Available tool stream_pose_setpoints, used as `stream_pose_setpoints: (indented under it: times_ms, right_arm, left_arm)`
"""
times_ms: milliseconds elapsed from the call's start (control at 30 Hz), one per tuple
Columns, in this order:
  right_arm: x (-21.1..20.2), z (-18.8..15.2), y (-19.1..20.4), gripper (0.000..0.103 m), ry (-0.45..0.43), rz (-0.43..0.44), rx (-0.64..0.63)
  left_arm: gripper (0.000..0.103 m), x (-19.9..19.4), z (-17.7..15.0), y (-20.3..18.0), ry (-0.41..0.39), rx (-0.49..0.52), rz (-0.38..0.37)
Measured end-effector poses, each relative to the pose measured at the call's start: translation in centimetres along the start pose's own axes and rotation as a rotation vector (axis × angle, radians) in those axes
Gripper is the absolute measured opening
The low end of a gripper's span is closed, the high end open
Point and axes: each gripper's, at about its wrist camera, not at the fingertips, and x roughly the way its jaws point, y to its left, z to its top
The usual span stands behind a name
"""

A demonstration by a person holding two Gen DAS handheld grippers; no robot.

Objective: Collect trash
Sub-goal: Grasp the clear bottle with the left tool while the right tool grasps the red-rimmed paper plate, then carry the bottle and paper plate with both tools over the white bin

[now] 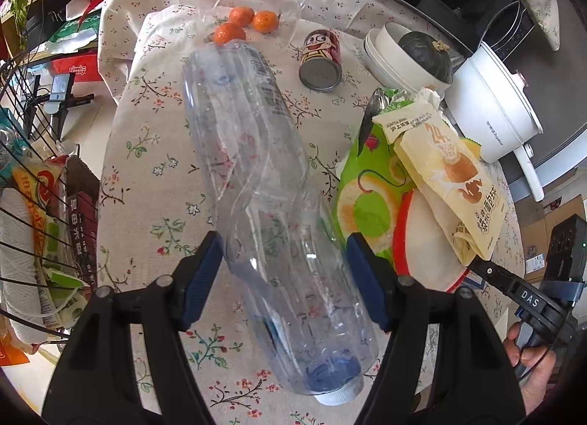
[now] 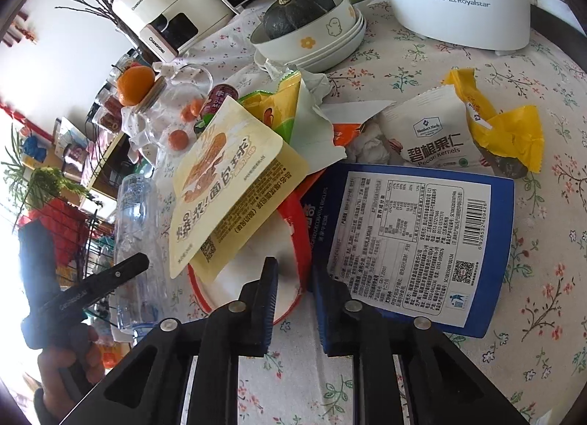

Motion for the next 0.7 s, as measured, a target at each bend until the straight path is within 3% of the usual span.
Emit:
stream_pose_setpoints:
  times_ms: [333, 700]
  right_arm:
    - [-5.2, -0.8, 2.3, 0.008, -0.088, -0.100, -0.045]
    - [-11.9, -4.1, -0.9, 0.008, -0.151, -0.256, -0.029]
  left_arm:
    - [0.070, -3.3, -1.1, 0.3, -0.052, 0.056, -0.055]
    - [0.070, -6.3, -2.7, -1.2, -0.100, 0.126, -0.113]
